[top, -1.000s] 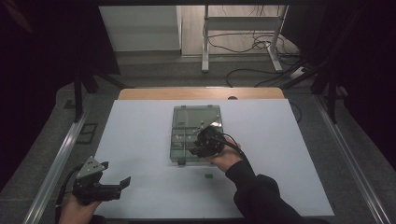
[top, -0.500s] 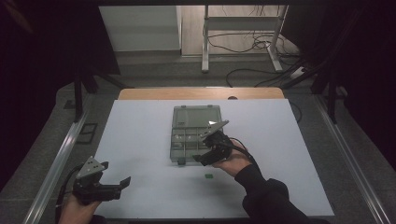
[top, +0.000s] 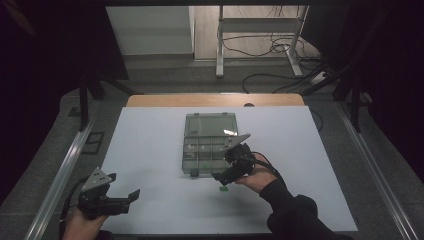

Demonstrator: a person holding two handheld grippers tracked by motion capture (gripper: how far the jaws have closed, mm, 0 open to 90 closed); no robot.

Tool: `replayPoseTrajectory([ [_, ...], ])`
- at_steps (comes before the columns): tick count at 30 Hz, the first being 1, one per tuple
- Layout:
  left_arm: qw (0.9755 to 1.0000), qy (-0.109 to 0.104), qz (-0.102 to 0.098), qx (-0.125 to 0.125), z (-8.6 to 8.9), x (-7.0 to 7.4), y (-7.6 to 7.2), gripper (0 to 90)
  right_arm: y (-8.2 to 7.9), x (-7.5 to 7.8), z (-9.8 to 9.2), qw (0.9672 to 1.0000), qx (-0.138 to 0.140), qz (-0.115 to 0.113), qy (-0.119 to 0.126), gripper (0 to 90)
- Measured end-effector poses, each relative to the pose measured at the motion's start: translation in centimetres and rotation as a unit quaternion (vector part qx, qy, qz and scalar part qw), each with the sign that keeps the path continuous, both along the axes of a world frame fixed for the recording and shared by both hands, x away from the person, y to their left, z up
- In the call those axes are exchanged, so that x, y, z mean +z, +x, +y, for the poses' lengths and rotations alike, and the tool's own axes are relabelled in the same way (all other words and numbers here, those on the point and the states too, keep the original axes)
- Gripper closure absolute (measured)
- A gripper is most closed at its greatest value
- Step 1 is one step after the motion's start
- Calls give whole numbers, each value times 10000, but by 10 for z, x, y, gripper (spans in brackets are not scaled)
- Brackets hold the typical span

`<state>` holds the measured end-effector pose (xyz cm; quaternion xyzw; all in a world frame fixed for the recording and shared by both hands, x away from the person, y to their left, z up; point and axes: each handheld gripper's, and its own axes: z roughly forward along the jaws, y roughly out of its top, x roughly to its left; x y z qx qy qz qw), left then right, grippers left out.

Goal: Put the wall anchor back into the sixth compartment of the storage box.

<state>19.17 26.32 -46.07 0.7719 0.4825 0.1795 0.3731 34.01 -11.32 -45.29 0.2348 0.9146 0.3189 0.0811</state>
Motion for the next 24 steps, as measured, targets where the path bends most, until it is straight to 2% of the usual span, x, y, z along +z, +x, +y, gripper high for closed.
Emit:
replayPoseTrajectory([
  [7,10000,5,-1,-5,0,0,0,36,-7,2,-7,10000,9,68,-45,18],
  [14,10000,21,-9,-17,-1,0,0,36,-14,0,-14,9997,-27,135,-215,21],
  [18,10000,23,-9,-20,-1,0,0,37,-19,-3,-17,9994,-34,96,-331,103],
  [20,10000,27,-13,-22,-1,0,0,37,-19,-4,-17,9992,-83,116,-361,198],
  [21,10000,30,-14,-25,-1,0,0,37,-19,-4,-17,9992,-83,116,-361,198],
  [22,10000,28,-14,-24,-1,0,0,37,-20,-5,-17,9991,-67,174,-373,252],
  [24,10000,24,-14,-23,-1,0,0,37,-20,-5,-16,9990,-64,201,-400,272],
])
